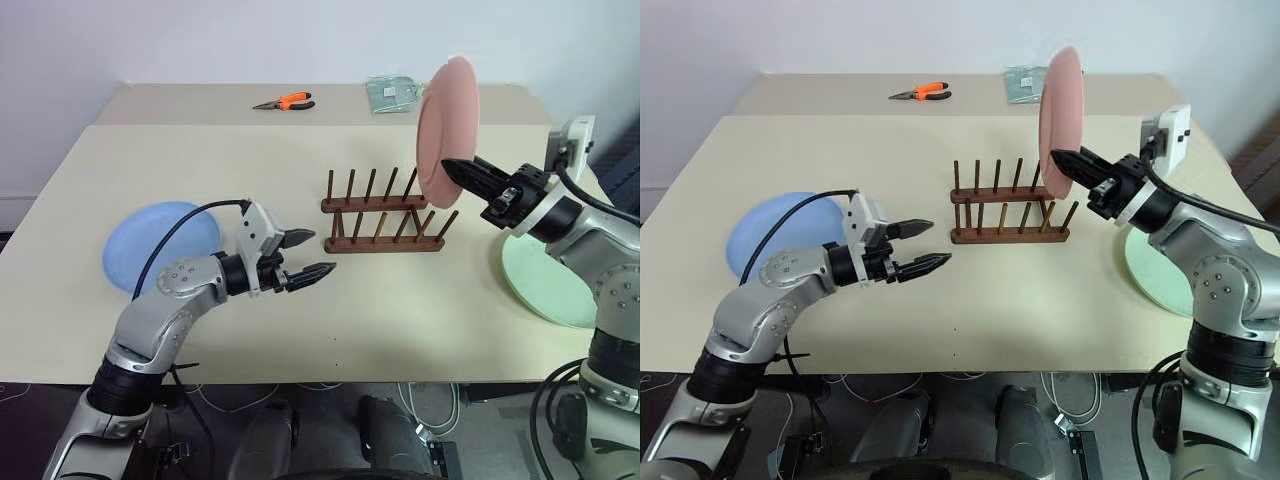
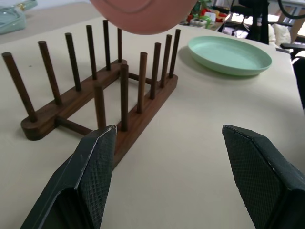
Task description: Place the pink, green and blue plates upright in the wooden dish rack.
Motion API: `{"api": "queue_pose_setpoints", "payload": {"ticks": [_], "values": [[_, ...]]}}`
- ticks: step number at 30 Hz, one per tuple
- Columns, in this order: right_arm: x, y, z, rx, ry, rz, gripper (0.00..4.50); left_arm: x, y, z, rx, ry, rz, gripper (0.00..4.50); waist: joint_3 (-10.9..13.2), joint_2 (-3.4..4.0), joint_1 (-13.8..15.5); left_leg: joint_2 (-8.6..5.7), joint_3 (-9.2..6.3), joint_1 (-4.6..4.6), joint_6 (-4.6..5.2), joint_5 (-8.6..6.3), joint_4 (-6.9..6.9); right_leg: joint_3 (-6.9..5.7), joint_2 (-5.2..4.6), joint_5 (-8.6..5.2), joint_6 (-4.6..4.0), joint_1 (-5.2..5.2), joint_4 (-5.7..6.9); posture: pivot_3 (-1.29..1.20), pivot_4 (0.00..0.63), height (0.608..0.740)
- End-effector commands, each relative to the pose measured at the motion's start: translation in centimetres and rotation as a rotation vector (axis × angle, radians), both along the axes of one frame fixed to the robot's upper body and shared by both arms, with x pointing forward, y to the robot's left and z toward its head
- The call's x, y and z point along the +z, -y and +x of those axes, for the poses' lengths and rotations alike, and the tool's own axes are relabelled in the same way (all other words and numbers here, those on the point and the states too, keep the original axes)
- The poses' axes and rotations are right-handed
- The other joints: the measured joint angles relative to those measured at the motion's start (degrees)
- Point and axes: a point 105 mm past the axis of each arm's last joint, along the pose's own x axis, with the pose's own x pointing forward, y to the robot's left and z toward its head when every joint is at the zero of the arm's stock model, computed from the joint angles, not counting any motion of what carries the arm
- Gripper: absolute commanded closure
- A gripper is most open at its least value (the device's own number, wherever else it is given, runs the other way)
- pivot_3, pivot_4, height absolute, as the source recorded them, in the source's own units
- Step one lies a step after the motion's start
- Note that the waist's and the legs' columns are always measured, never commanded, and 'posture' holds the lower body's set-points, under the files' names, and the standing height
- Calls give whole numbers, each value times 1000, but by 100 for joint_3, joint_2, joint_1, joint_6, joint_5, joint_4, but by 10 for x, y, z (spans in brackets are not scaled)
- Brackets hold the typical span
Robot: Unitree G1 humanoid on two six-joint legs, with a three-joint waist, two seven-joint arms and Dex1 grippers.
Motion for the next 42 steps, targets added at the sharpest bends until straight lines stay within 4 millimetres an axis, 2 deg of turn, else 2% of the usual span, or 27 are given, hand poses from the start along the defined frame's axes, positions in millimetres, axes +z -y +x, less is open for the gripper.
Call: {"api": "queue_pose_setpoints", "payload": {"ticks": [1,3,4,7,8,11,15,17,19,21,25,27,30,33,38,42], "values": [[4,6,-1,-9,8,11,4500,9,4,-7,-32,34,-16,878,0,0,-1,0,0,0,0,0,0,0,0,0,0,0,0,0,150,740],[-4,10,1,-12,-27,24,4500,7,6,-7,-37,30,-5,878,0,0,-1,0,0,0,0,0,0,0,0,0,0,0,0,0,150,740],[-7,12,2,-18,-37,26,4154,6,6,-8,-38,31,1,827,0,0,-1,0,0,0,0,0,0,0,0,0,0,0,1,0,150,740],[-7,20,9,-84,-16,3,3024,4,6,-8,-38,23,-2,809,0,1,-1,0,1,0,0,0,1,0,0,0,0,0,0,0,150,740],[-5,24,12,-118,8,-14,2476,4,6,-8,-38,19,-6,809,0,1,-1,0,1,0,0,0,1,0,0,0,0,0,1,0,150,740],[11,45,16,-256,106,-19,932,3,6,-9,-47,-16,-30,4,0,1,-2,0,1,0,0,0,1,0,0,0,1,0,0,0,150,740],[22,79,1,-360,151,-2,932,-2,12,-13,-77,33,29,4,2,4,36,-2,-2,-4,0,0,1,-1,0,-1,2,0,-1,0,150,740],[13,93,-14,-379,119,-40,932,-5,17,-14,-98,36,37,4,2,3,49,-3,-3,-6,1,-1,3,-1,-1,-2,3,3,-5,0,150,740],[-10,97,-30,-366,42,-169,932,-8,22,-16,-126,45,51,4,1,4,53,-2,-4,-5,7,-4,4,-3,-2,-3,4,8,-9,0,150,740],[-50,99,-41,-351,-83,-385,932,-10,29,-18,-160,50,58,4,-1,8,23,-2,0,-3,10,-6,4,-3,-3,-4,6,9,-8,0,150,740],[-108,110,-50,-391,-233,-635,932,-9,39,-21,-213,60,61,4,-3,17,-64,3,24,6,11,-7,8,6,-4,-15,22,9,-6,0,150,740],[-130,114,-51,-412,-280,-719,932,-8,43,-22,-228,68,63,4,-7,22,-108,6,28,7,11,-7,9,8,-4,-14,20,9,-5,0,150,740],[-149,122,-49,-453,-309,-808,932,-7,46,-21,-236,74,61,4,-8,25,-118,6,27,5,11,-7,8,8,-4,-15,20,6,-6,0,150,740],[-160,131,-43,-508,-323,-856,1773,-7,45,-22,-241,75,66,0,-10,21,-113,4,27,3,11,-7,10,10,-6,-14,22,5,-8,0,150,740],[-148,133,-35,-562,-278,-822,4296,-10,41,-23,-234,71,78,0,-9,20,-31,2,21,3,11,-7,14,9,-7,-15,22,10,-8,0,150,740],[-134,138,-29,-622,-244,-784,4411,-13,40,-22,-222,77,89,0,-9,22,-1,2,20,4,11,-7,14,9,-6,-15,22,10,-7,0,150,740]]}}
